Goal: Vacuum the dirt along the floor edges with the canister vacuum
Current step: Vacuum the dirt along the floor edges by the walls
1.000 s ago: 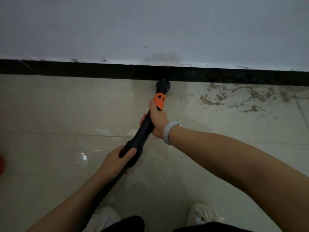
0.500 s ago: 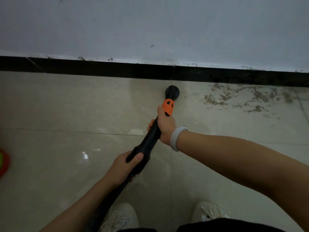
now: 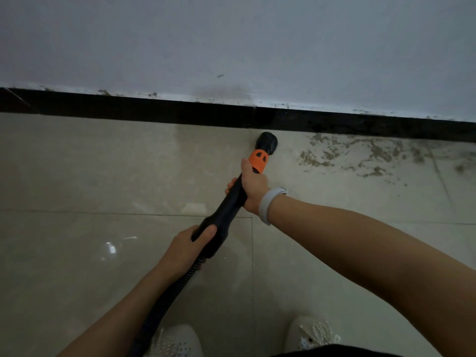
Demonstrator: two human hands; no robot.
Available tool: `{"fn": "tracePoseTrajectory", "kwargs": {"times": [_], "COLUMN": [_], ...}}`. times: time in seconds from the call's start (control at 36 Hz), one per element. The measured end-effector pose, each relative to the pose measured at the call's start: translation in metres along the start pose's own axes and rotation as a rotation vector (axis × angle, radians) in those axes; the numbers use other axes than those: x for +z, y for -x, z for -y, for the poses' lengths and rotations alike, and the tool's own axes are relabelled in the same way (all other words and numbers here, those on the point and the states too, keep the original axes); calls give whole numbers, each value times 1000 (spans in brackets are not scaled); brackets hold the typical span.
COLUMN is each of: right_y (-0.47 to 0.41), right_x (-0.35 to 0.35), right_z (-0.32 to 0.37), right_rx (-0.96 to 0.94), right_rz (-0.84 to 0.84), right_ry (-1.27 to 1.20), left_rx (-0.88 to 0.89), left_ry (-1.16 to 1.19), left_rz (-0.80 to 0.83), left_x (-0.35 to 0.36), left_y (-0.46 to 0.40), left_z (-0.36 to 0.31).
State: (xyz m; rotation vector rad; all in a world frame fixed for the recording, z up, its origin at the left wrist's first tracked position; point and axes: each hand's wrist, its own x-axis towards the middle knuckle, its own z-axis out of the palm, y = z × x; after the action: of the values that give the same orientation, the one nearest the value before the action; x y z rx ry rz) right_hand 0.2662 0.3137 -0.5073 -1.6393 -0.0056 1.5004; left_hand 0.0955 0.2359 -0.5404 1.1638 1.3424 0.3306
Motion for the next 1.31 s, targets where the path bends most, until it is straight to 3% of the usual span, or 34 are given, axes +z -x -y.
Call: {"fn": "tracePoseTrajectory", "kwargs": {"times": [0.22,0.69,0.92,1.08,1.31], "right_y": [8,40,39,16,2], "right_x": [15,-45,-5,3,-37], "right_z": [-31,-66,-79,-40,5], "right_rx": [28,51,83,26,-42], "right_rz": [34,-212,-134,14,-68], "right_ry": [-12,-332,-279,-191,-214], "left_rx": [-13,-38,-57,-12,51], "left_ry": [56,-143,-99,-127,-148], "left_rz": [-5,267,117,-1,67], "left_x": [-17,-20,-53,-40,11], "left_y": [17,19,29,8,-18], "left_z": [20,12,27,12,-25]}}
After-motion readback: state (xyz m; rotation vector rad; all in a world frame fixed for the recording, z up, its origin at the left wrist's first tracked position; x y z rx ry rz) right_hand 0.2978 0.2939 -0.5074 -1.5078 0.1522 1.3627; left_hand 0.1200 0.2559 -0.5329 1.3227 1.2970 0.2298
